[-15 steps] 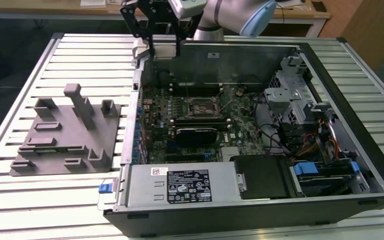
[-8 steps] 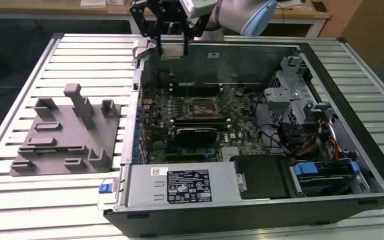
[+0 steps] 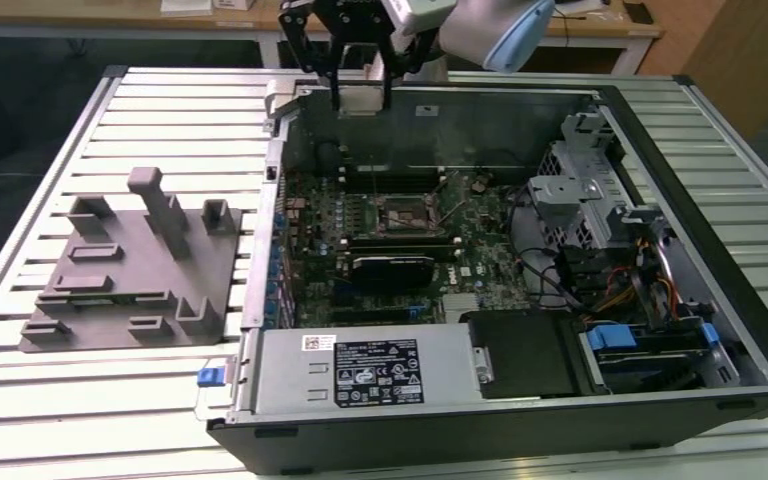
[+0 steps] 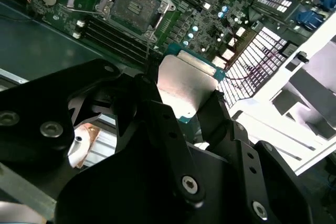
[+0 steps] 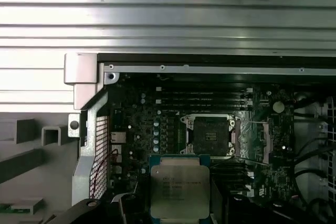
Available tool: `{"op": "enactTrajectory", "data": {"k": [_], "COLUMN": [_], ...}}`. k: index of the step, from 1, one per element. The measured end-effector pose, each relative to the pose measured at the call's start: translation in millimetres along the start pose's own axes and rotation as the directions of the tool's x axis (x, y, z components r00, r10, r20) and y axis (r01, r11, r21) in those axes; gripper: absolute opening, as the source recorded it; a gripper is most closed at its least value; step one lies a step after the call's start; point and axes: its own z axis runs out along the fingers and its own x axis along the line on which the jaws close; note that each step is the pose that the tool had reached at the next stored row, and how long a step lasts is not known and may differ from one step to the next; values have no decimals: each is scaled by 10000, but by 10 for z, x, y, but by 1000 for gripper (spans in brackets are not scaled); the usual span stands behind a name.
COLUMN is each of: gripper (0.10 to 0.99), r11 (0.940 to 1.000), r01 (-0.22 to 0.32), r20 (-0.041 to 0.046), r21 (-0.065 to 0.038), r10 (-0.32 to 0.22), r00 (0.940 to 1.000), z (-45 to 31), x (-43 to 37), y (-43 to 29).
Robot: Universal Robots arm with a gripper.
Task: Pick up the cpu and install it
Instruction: 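Pick up the cpu and move it towards the insertion slot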
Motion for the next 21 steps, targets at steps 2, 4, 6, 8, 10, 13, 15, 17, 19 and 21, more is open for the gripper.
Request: {"op": "enactTrajectory", "data": {"k": [2, 4, 6, 8, 10, 13, 15, 17, 19, 21], "gripper": [541, 541, 541, 541, 541, 541, 541, 541, 541, 541], "r11": [10000, 10000, 10000, 10000, 10000, 10000, 10000, 10000, 10000, 10000], "r01": [0, 0, -1, 0, 0, 0, -1, 0, 0, 0], "r20": [0, 0, -1, -1, 0, -1, -1, 0, -1, 0], "r21": [0, 0, 0, 1, 1, 1, 1, -1, 1, -1], "r10": [0, 0, 1, 0, 0, 0, 1, 0, 0, 0], "r00": [10000, 10000, 10000, 10000, 10000, 10000, 10000, 10000, 10000, 10000], "z": [1, 1, 2, 2, 3, 5, 8, 16, 26, 44], "x": [-34, -66, -99, -132, -166, -218, -255, -294, -327, -354], "y": [6, 11, 17, 23, 29, 37, 42, 43, 44, 45]}}
